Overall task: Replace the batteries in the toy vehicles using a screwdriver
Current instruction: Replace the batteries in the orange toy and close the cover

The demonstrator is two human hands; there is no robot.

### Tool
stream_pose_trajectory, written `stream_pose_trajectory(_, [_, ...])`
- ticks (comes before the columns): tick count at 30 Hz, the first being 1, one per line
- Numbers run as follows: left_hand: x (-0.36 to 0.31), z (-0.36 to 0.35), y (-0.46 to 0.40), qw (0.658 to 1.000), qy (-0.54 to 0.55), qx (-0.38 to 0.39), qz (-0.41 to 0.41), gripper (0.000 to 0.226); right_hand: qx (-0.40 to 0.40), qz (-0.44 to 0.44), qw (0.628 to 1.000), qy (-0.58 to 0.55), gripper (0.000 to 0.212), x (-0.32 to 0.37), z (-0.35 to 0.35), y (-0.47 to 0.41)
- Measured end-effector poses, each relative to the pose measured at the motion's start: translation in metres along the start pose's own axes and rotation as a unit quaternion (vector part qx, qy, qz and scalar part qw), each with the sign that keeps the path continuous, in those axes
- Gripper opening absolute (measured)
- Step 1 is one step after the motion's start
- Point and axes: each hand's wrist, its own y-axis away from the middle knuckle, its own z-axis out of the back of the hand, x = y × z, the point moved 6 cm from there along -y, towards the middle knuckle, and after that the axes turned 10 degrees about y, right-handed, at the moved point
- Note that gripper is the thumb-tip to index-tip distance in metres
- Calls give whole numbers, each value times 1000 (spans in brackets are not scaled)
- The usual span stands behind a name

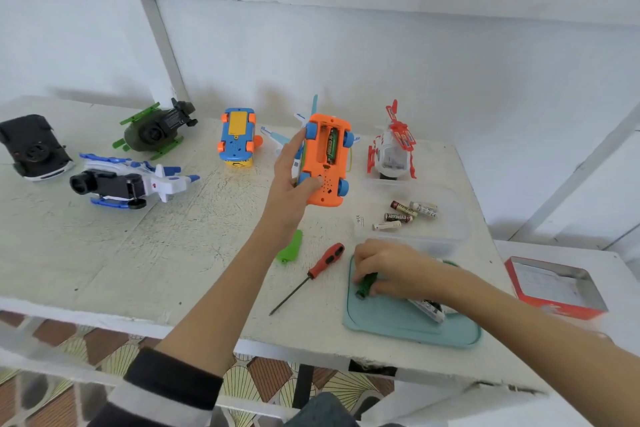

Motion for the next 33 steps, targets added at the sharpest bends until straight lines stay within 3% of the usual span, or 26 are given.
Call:
stream_pose_trajectory(4, [1,2,1,1000,10,-1,5,70,-19,5,999,-33,22,-1,-2,0])
stream_pose_trajectory(6, [0,2,2,1000,13,2,1,68,-51,8,993,-103,16,1,4,3])
stream_pose_trajectory(11, [1,2,2,1000,20,1,6,67,-118,-33,943,-311,22,-1,41,13])
stream_pose_trajectory(15, [4,0,0,1000,23,-1,9,67,-168,-39,907,-385,29,-3,78,17])
stream_pose_trajectory(19, [8,-5,-1,1000,21,6,12,70,-231,-76,906,-346,26,-12,113,8])
stream_pose_trajectory(24, [12,-10,0,999,34,9,22,74,-346,-130,875,-312,17,-27,145,-10])
stream_pose_trajectory(27, [12,-12,3,999,39,6,25,68,-368,-152,879,-262,11,-29,153,-20])
stream_pose_trajectory(33, [12,-10,2,999,39,1,26,70,-396,-161,894,-136,17,-20,160,-28])
